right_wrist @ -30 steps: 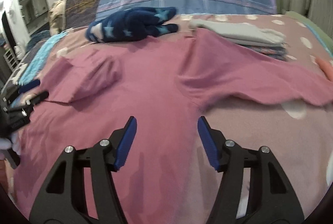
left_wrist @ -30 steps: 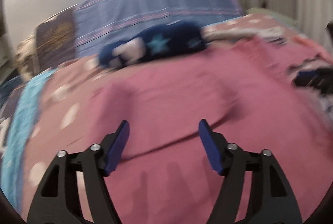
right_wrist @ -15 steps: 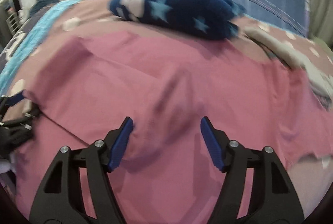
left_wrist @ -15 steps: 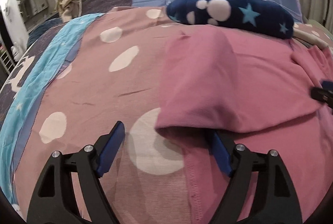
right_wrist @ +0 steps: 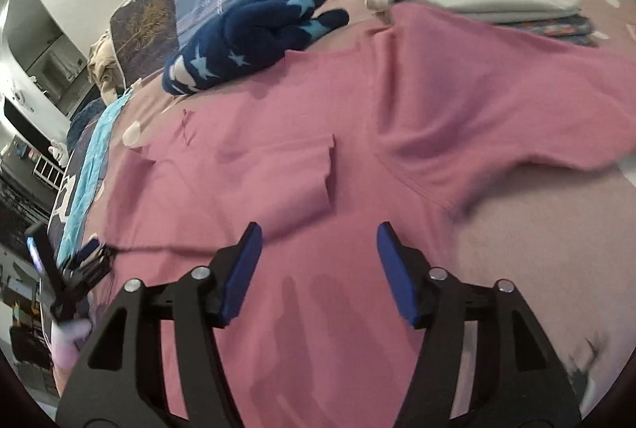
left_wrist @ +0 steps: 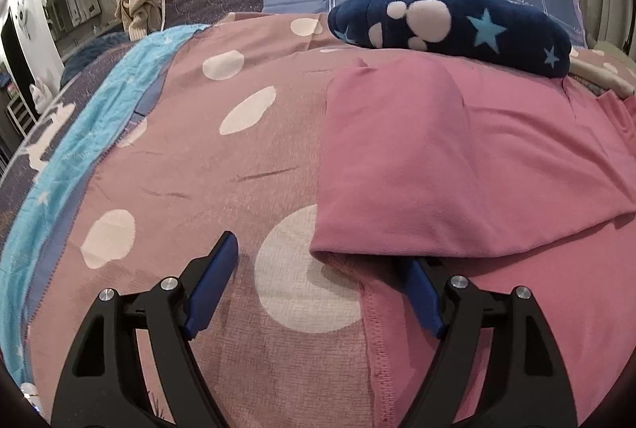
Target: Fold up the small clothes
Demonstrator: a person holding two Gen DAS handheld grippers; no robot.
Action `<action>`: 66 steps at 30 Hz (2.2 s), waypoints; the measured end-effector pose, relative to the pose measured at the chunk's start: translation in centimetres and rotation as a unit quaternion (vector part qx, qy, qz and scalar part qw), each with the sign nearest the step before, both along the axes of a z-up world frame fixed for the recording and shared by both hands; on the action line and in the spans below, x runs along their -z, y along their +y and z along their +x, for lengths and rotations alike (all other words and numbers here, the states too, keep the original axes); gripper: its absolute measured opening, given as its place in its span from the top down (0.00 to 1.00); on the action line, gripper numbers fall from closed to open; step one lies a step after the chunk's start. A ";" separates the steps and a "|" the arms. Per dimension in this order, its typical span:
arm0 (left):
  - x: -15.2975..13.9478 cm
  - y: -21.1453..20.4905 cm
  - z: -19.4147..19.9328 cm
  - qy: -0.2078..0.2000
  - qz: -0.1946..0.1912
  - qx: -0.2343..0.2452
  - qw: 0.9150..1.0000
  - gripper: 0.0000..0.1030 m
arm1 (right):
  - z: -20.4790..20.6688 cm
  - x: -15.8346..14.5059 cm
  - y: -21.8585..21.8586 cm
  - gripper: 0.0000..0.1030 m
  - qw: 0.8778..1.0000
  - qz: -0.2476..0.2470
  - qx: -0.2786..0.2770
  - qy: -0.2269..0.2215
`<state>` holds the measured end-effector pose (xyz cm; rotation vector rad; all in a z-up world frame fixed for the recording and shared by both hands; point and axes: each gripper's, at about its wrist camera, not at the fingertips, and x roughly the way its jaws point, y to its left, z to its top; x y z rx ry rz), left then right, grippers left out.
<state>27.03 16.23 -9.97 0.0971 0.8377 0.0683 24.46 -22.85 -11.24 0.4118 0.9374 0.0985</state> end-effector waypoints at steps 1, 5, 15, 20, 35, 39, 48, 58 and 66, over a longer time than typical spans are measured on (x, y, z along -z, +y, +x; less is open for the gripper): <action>0.0 0.2 0.0 0.002 -0.009 0.000 1.000 0.22 | 1.5 0.5 0.5 0.31 1.000 0.012 -0.006 0.006; 0.2 0.9 0.2 0.008 -0.036 0.000 0.999 0.22 | 4.4 -0.1 4.1 0.97 0.998 -0.038 -0.049 -0.007; 0.2 1.0 0.0 0.006 -0.044 0.001 0.999 0.21 | 3.2 -5.9 1.9 0.86 0.981 -0.176 0.029 -0.074; 0.2 1.4 0.0 0.008 -0.063 0.004 0.998 0.22 | 3.3 -4.7 2.1 0.63 0.984 -0.166 0.045 -0.040; -0.1 2.1 -0.4 -0.010 -0.170 0.086 0.982 0.64 | 16.6 -6.1 33.3 0.64 0.932 -0.176 -0.316 -0.017; 0.0 2.4 -0.2 -0.007 -0.198 0.098 0.975 0.65 | 18.8 -4.0 38.5 0.63 0.911 -0.252 -0.327 0.019; 0.0 3.4 0.0 -0.010 -0.240 0.104 0.965 0.66 | 20.0 -1.0 43.2 0.97 0.867 -0.337 -0.365 0.043; 0.2 4.2 -0.5 0.002 -0.228 0.068 0.971 0.70 | 20.8 -3.5 36.5 0.70 0.938 -0.148 -0.306 -0.067; -0.1 3.5 -1.6 0.003 -0.194 0.079 0.978 0.73 | 12.4 -3.6 23.8 0.70 0.954 -0.168 -0.237 -0.070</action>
